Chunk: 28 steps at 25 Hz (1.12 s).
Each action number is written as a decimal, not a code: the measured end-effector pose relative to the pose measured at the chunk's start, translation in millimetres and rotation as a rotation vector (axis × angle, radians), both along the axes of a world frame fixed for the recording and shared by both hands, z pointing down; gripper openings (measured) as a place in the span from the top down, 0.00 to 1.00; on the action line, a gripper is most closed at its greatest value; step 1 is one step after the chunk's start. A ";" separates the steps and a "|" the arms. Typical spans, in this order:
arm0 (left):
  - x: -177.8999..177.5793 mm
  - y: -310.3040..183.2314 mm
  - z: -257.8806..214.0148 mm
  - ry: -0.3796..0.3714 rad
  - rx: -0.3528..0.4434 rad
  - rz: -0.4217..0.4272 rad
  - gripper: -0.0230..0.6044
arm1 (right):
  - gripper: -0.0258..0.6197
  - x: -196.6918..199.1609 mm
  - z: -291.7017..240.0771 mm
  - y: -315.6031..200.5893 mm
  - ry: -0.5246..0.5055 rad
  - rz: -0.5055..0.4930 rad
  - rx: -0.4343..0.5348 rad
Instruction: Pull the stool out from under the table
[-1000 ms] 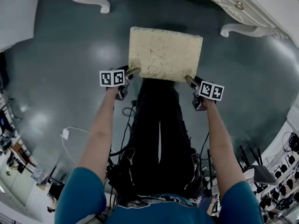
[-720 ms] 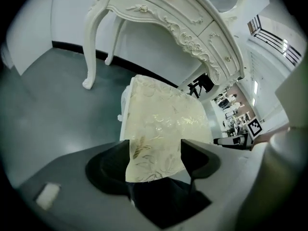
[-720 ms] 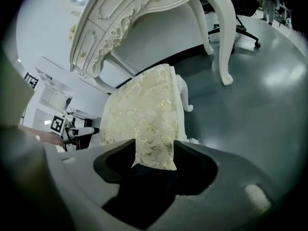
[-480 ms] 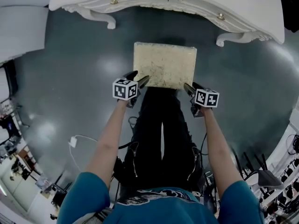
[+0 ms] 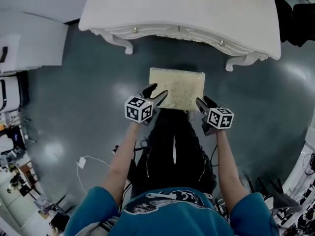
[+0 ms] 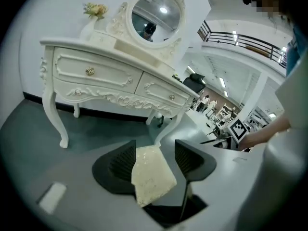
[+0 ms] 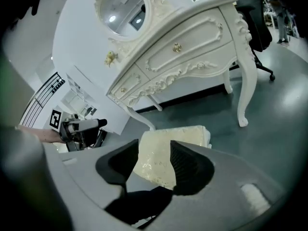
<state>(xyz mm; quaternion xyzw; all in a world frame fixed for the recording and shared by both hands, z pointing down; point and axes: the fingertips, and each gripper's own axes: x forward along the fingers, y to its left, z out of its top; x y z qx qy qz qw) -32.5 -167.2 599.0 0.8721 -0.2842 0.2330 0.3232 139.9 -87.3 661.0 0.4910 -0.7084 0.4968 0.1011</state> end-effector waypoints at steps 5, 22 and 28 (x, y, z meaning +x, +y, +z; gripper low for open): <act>17.4 2.2 -44.7 0.020 0.052 0.028 0.54 | 0.65 -2.7 -58.7 -19.8 0.016 -0.053 0.117; 21.6 60.6 -167.6 -0.042 0.260 0.180 0.56 | 0.68 -37.8 -184.1 -6.5 -0.050 -0.058 0.334; -6.1 79.9 -189.6 -0.027 0.305 0.229 0.56 | 0.70 -63.2 -215.6 14.3 -0.074 -0.008 0.389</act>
